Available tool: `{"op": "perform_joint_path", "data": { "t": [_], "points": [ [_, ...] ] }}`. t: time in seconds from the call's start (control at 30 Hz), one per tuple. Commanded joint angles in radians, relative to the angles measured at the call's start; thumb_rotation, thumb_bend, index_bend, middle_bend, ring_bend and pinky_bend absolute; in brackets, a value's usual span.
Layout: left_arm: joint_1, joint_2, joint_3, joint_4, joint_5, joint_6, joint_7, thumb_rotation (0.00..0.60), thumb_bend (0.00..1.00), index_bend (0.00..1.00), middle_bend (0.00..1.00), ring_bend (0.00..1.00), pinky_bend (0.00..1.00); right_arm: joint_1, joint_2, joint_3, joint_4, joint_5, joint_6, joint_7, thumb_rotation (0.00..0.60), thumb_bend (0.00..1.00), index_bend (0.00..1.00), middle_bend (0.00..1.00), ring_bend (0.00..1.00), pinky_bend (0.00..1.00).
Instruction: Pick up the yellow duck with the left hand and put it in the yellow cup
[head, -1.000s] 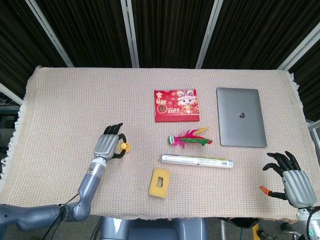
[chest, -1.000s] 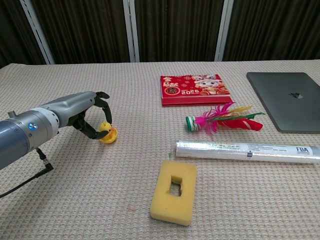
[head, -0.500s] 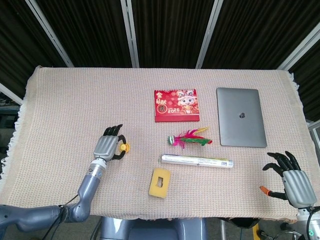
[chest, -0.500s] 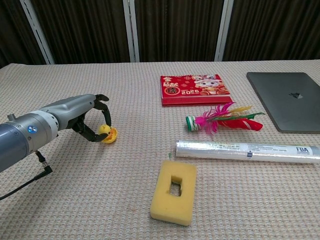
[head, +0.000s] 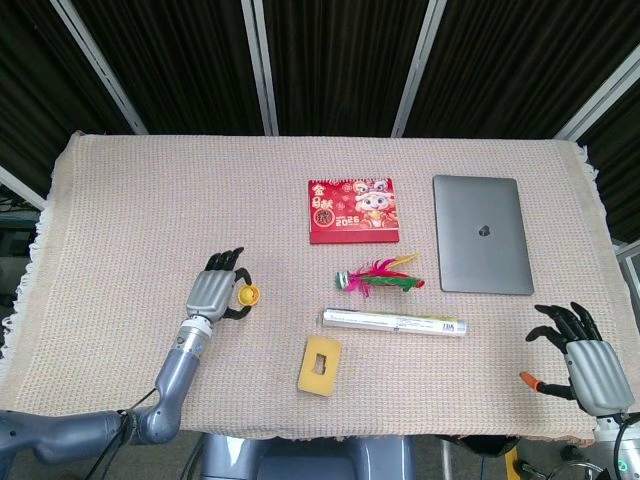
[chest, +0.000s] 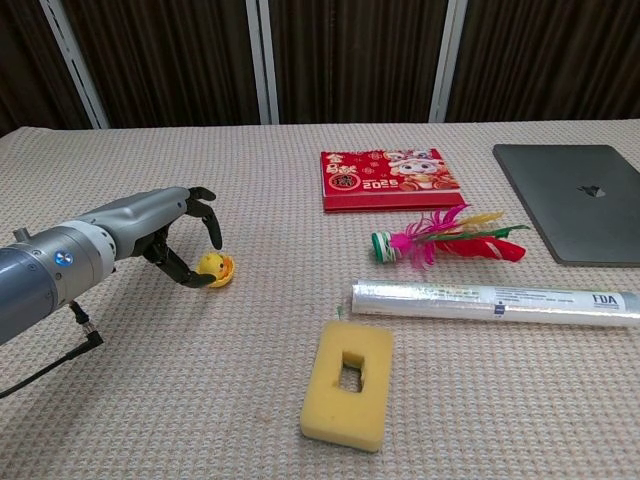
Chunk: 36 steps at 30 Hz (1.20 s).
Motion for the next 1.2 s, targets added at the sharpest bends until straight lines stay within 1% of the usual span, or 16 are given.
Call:
{"op": "perform_joint_path", "data": {
  "t": [0.03,0.13,0.23,0.33,0.4,0.47,0.5,0.6,0.7,0.8,0.87,0.93,0.97,1.07,1.17,1.2],
  "points": [
    [0.000,0.000,0.000,-0.001,0.003,0.000,-0.001,0.600,0.23,0.39,0.00,0.00,0.00,0.000,0.000,0.000,0.000,0.000,0.000,0.000,0.600,0.02,0.44,0.16,0.12,0.05],
    [0.002,0.009,0.003,-0.006,0.018,0.002,-0.005,0.600,0.22,0.37,0.00,0.00,0.00,0.000,0.000,0.001,0.001,0.001,0.000,0.001,0.600,0.02,0.44,0.16,0.12,0.05],
    [0.005,0.061,0.018,-0.026,0.075,0.005,-0.006,0.600,0.21,0.35,0.00,0.00,0.00,0.000,0.000,0.002,0.003,0.003,0.000,0.003,0.600,0.02,0.44,0.16,0.12,0.05],
    [0.026,0.160,0.032,-0.064,0.190,0.044,-0.043,0.600,0.19,0.28,0.00,0.00,0.00,0.000,0.000,0.001,0.004,0.002,0.000,0.001,0.600,0.02,0.44,0.15,0.12,0.05],
    [0.039,0.197,0.040,-0.076,0.242,0.065,-0.069,0.600,0.19,0.23,0.00,0.00,0.00,-0.001,-0.001,0.001,0.004,0.002,0.002,-0.001,0.600,0.02,0.44,0.16,0.13,0.05],
    [0.066,0.257,0.051,-0.092,0.330,0.128,-0.101,0.600,0.18,0.20,0.00,0.00,0.00,-0.003,-0.002,0.002,0.005,0.003,0.006,-0.005,0.600,0.02,0.44,0.16,0.12,0.05],
    [0.075,0.274,0.059,-0.100,0.355,0.141,-0.113,0.600,0.18,0.18,0.00,0.00,0.00,-0.004,-0.003,0.003,0.005,0.003,0.007,-0.006,0.600,0.02,0.44,0.16,0.12,0.05],
    [0.128,0.369,0.105,-0.138,0.469,0.219,-0.153,0.600,0.19,0.17,0.00,0.00,0.00,-0.006,-0.007,0.006,0.010,0.002,0.017,-0.016,0.600,0.02,0.44,0.16,0.12,0.04],
    [0.193,0.462,0.169,-0.189,0.568,0.289,-0.206,0.600,0.20,0.15,0.00,0.00,0.00,-0.009,-0.013,0.009,0.015,0.000,0.026,-0.025,0.600,0.02,0.43,0.16,0.10,0.02],
    [0.268,0.535,0.230,-0.237,0.636,0.361,-0.268,0.600,0.21,0.13,0.00,0.00,0.00,-0.011,-0.016,0.011,0.017,0.000,0.034,-0.032,0.600,0.02,0.43,0.16,0.06,0.00],
    [0.352,0.567,0.279,-0.286,0.647,0.430,-0.353,0.600,0.21,0.13,0.00,0.00,0.00,-0.011,-0.021,0.014,0.020,-0.004,0.039,-0.038,0.600,0.02,0.43,0.16,0.05,0.00],
    [0.409,0.574,0.316,-0.295,0.647,0.451,-0.421,0.600,0.21,0.12,0.00,0.00,0.00,-0.009,-0.023,0.013,0.021,-0.004,0.034,-0.042,0.600,0.02,0.43,0.16,0.05,0.00],
    [0.427,0.566,0.323,-0.285,0.645,0.457,-0.439,0.600,0.21,0.12,0.00,0.00,0.00,-0.008,-0.024,0.013,0.019,-0.003,0.033,-0.042,0.600,0.02,0.43,0.16,0.04,0.00],
    [0.452,0.556,0.323,-0.245,0.628,0.450,-0.476,0.600,0.21,0.11,0.00,0.00,0.00,-0.006,-0.025,0.015,0.014,-0.003,0.030,-0.044,0.600,0.02,0.43,0.16,0.04,0.00],
    [0.464,0.555,0.289,-0.235,0.607,0.458,-0.509,0.600,0.21,0.09,0.00,0.00,0.00,-0.001,-0.026,0.015,0.007,-0.003,0.023,-0.054,0.600,0.02,0.43,0.15,0.04,0.00],
    [0.466,0.555,0.286,-0.235,0.607,0.458,-0.514,0.600,0.20,0.09,0.00,0.00,0.00,0.000,-0.026,0.016,0.005,-0.002,0.021,-0.055,0.600,0.02,0.43,0.15,0.04,0.00]
  ]
}}
